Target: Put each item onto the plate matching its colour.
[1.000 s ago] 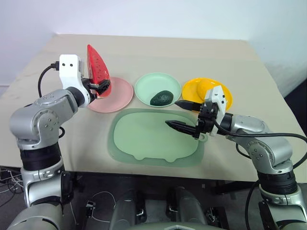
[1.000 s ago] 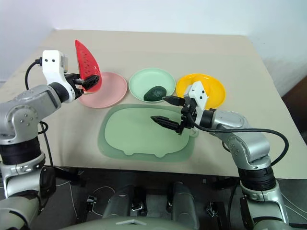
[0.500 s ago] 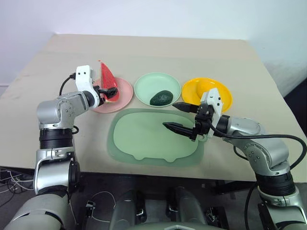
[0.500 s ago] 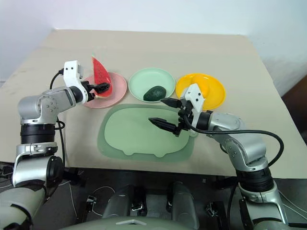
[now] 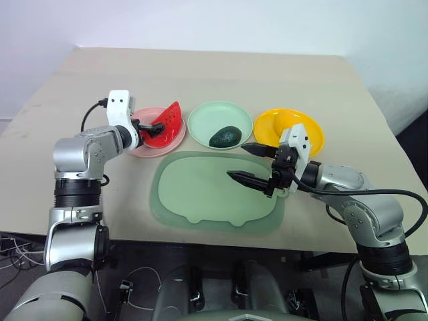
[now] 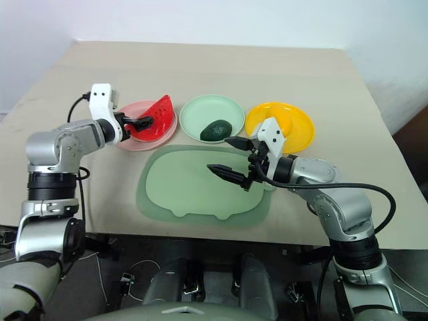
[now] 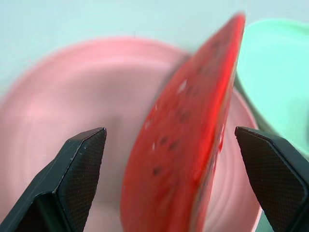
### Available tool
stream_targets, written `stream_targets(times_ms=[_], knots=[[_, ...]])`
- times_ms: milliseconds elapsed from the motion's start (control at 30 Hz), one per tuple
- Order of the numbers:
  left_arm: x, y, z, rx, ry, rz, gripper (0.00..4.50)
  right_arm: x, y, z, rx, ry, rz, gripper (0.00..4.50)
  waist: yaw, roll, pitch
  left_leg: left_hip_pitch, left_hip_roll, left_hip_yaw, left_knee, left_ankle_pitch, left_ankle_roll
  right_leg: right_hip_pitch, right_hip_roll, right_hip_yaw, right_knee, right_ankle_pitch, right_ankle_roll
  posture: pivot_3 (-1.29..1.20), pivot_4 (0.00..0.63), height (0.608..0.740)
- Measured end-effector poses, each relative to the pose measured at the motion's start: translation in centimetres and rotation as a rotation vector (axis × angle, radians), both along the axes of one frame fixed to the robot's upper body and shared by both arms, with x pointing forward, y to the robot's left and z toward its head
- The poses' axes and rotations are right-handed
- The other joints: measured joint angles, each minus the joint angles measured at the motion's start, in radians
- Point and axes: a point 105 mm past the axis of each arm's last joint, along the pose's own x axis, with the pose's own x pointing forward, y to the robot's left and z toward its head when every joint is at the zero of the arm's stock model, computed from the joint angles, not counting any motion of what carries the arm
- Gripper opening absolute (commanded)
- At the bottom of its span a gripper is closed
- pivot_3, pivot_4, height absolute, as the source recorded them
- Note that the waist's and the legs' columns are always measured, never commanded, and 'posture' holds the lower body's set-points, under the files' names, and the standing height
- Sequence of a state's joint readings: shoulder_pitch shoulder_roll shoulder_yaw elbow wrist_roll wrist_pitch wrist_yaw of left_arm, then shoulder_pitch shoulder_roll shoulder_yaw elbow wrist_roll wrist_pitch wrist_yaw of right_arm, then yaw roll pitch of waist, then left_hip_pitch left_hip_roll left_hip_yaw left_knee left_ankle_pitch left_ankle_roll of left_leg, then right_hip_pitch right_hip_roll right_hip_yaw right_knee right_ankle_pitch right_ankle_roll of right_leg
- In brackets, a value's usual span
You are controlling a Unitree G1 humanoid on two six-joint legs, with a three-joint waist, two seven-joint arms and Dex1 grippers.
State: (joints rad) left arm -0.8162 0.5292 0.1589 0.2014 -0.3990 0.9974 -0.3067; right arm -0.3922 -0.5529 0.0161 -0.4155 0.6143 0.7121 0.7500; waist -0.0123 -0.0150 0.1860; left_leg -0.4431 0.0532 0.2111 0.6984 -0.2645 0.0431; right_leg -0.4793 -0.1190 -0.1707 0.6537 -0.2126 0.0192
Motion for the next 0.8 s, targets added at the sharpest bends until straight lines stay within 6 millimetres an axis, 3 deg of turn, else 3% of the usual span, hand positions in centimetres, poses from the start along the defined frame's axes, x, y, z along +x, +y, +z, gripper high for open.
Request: stream_targets(times_ms=[167, 333, 600, 800], knots=[[-1.5, 0.5, 3.1, 0.067, -0.169, -0.070, 4.49, 0.0, -0.1, 0.0, 0.003, 0.000, -0.005, 4.50, -0.001, 0.000, 0.000, 0.000, 0.000, 0.000, 0.000, 0.000, 0.000, 0.000, 0.000, 0.000, 0.000, 0.000, 0.000, 0.00, 0.150, 0.696], [-4.2, 0.3, 5.5, 0.007, -0.363, -0.197, 4.49, 0.2, -0.4, 0.1, 0.009, -0.005, -0.029, 4.50, -0.001, 0.000, 0.000, 0.000, 0.000, 0.000, 0.000, 0.000, 0.000, 0.000, 0.000, 0.000, -0.001, 0.000, 0.000, 0.00, 0.150, 0.696], [-10.0, 0.1, 2.3, -0.017, -0.482, -0.445, 4.49, 0.6, -1.0, -0.2, 0.053, -0.004, -0.093, 4.50, 0.000, 0.001, 0.000, 0.000, 0.000, 0.000, -0.001, 0.000, 0.000, 0.000, 0.000, 0.000, -0.003, -0.002, -0.003, 0.00, 0.150, 0.696], [-12.6, 0.3, 0.1, -0.001, -0.449, -0.589, 4.49, 0.4, -1.2, -1.0, 0.086, 0.016, -0.111, 4.50, 0.001, 0.001, 0.000, -0.001, 0.000, 0.000, -0.002, -0.001, 0.001, 0.000, 0.000, 0.000, -0.007, -0.003, -0.003, 0.00, 0.150, 0.696]])
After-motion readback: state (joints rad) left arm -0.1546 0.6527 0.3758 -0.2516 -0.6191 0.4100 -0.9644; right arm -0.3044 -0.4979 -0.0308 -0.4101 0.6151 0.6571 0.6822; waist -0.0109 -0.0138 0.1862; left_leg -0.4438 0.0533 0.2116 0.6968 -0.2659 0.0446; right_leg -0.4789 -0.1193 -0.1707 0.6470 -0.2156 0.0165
